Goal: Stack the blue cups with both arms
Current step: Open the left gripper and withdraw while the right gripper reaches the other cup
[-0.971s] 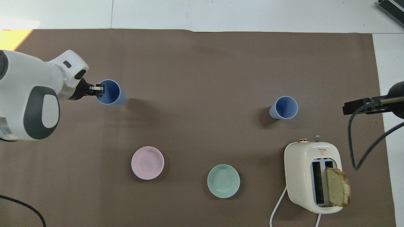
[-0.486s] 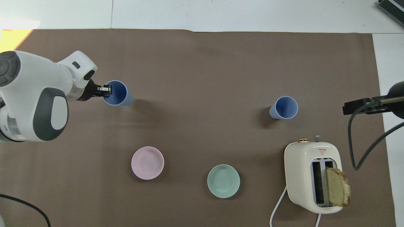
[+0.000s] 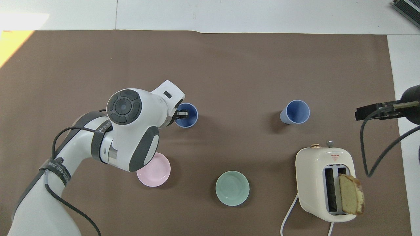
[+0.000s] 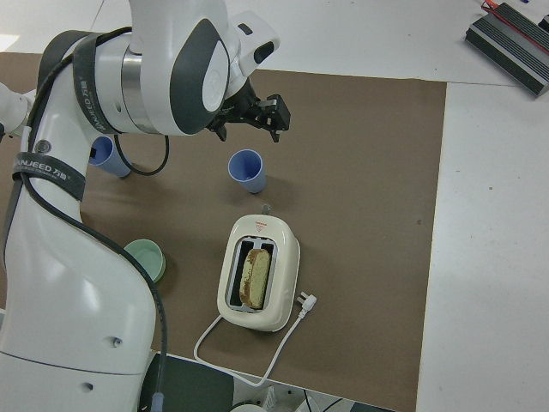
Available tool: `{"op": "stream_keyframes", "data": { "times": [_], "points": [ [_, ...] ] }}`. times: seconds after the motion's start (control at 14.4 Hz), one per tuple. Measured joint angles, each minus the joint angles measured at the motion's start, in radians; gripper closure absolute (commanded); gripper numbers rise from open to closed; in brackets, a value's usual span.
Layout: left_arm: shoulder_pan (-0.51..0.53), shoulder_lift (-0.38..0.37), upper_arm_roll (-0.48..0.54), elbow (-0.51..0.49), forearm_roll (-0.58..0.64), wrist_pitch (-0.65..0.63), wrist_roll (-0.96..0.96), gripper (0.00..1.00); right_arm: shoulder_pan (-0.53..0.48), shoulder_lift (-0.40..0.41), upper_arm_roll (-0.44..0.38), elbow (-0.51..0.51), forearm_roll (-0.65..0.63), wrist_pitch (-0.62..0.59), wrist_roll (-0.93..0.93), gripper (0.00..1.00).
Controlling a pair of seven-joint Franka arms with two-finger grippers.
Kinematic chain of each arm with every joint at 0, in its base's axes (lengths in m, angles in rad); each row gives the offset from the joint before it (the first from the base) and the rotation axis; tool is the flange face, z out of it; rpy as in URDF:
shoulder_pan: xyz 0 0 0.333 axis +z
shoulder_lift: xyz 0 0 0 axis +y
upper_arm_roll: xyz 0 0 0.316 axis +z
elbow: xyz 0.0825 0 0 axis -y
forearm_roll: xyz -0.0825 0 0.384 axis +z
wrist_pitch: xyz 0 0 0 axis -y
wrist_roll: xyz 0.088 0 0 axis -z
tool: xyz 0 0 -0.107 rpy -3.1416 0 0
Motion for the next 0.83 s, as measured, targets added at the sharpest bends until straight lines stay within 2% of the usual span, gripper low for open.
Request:
{"op": "stream_keyframes", "data": {
  "times": [0.07,0.14,0.28,0.35,0.42,0.49,0.69,0.83],
  "points": [
    [-0.001,0.000,0.000,0.000,-0.004,0.000,0.000,0.82,0.000,0.000,0.000,-0.001,0.000,0.000,0.000,0.00],
    [-0.001,0.000,0.000,0.000,-0.006,0.000,0.000,0.67,0.000,0.000,0.000,-0.004,0.000,0.005,0.000,0.00],
    [-0.002,0.000,0.000,0.000,-0.007,0.000,0.000,0.49,0.000,0.000,0.000,-0.017,0.000,0.037,0.000,0.00],
    [-0.002,-0.001,0.000,0.002,-0.008,0.000,0.000,0.37,0.000,0.000,0.000,-0.028,0.000,0.052,0.000,0.00],
    [-0.002,-0.002,0.001,0.002,-0.008,0.000,0.000,0.17,0.000,0.000,0.000,-0.040,0.000,0.066,0.000,0.00],
    [-0.002,-0.002,0.003,0.003,-0.008,0.000,0.000,0.05,0.000,0.000,0.000,-0.048,0.000,0.076,0.000,0.00],
    [-0.002,-0.009,0.016,0.012,-0.008,-0.013,0.000,0.00,0.000,0.000,0.000,-0.061,0.014,0.097,0.000,0.00],
    [0.015,-0.037,0.033,0.035,-0.007,-0.095,0.006,0.00,0.002,0.004,0.000,-0.109,0.039,0.157,0.000,0.00]
  ]
}}
